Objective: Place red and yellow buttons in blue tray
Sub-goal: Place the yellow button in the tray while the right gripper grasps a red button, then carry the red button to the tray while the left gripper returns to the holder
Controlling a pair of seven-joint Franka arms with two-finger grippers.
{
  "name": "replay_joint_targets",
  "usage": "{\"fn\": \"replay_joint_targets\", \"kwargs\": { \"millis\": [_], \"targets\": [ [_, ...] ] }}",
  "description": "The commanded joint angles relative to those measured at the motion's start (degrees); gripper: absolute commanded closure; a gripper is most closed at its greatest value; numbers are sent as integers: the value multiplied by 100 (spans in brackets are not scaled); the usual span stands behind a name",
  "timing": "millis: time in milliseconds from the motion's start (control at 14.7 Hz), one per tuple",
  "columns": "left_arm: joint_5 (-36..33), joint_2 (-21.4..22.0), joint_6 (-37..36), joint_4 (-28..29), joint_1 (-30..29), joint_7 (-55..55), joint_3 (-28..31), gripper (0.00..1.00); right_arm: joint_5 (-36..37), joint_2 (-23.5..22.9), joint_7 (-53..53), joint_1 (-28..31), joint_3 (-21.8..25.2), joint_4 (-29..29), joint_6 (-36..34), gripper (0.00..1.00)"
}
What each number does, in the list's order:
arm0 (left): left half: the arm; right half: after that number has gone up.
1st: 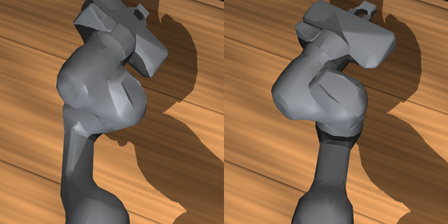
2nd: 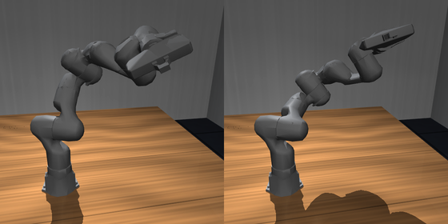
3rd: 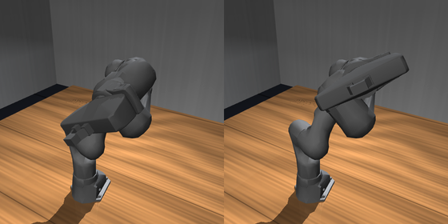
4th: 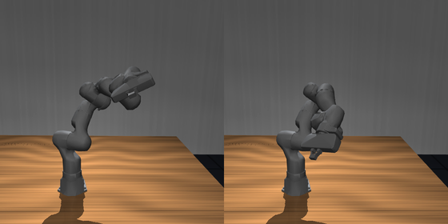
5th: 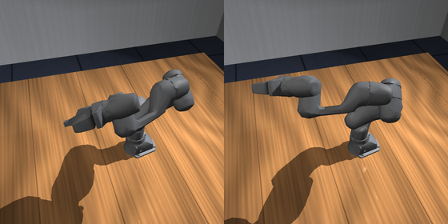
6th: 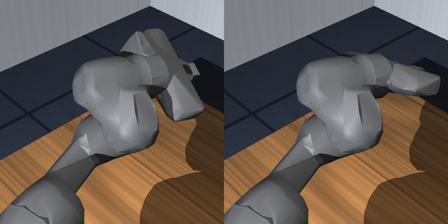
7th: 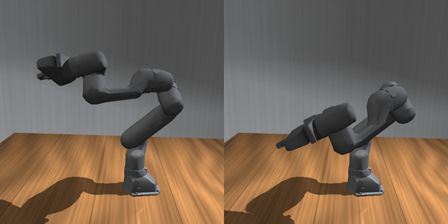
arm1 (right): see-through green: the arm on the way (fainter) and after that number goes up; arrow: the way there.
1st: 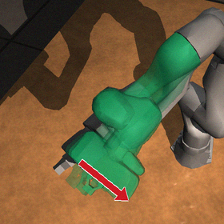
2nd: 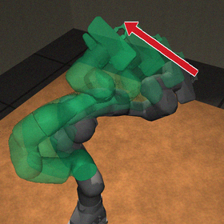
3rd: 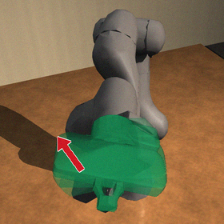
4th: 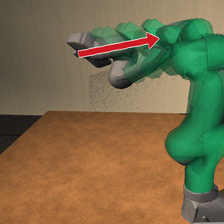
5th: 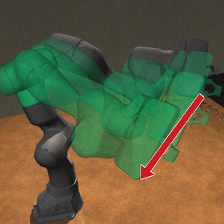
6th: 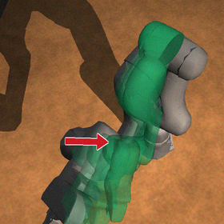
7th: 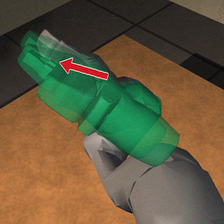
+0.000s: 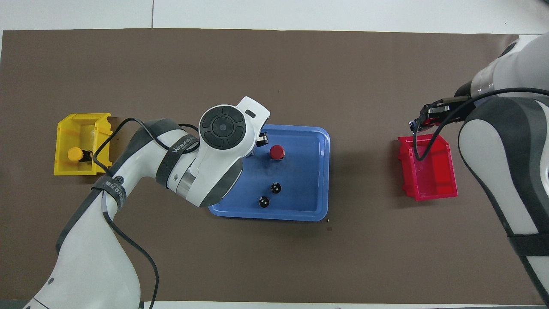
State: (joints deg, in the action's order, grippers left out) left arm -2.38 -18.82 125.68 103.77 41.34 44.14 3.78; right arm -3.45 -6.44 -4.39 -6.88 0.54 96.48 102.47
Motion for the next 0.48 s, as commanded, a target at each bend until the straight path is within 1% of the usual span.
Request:
{"fn": "replay_joint_targets", "kwargs": {
  "millis": [0, 136, 205, 273, 409],
  "targets": [
    [88, 280, -533, -163, 23, -107, 79, 0, -147, -208, -579, -243, -1, -323, -96, 75],
    [281, 519, -1175, -497, -30, -98, 157, 0, -296, -305, -835, -435, -1, -305, 35, 75],
    [378, 676, -1317, -576, -178, -90, 158, 0, -340, -314, -975, -489, -1, -288, 158, 75],
    [387, 826, -1327, -595, -423, -55, 158, 0, -341, -314, -1159, -507, -1, -270, 246, 75],
    [361, 1142, -1344, -604, -845, -107, 175, 0, -332, -340, -1432, -874, -1, -218, 466, 75]
  ]
}}
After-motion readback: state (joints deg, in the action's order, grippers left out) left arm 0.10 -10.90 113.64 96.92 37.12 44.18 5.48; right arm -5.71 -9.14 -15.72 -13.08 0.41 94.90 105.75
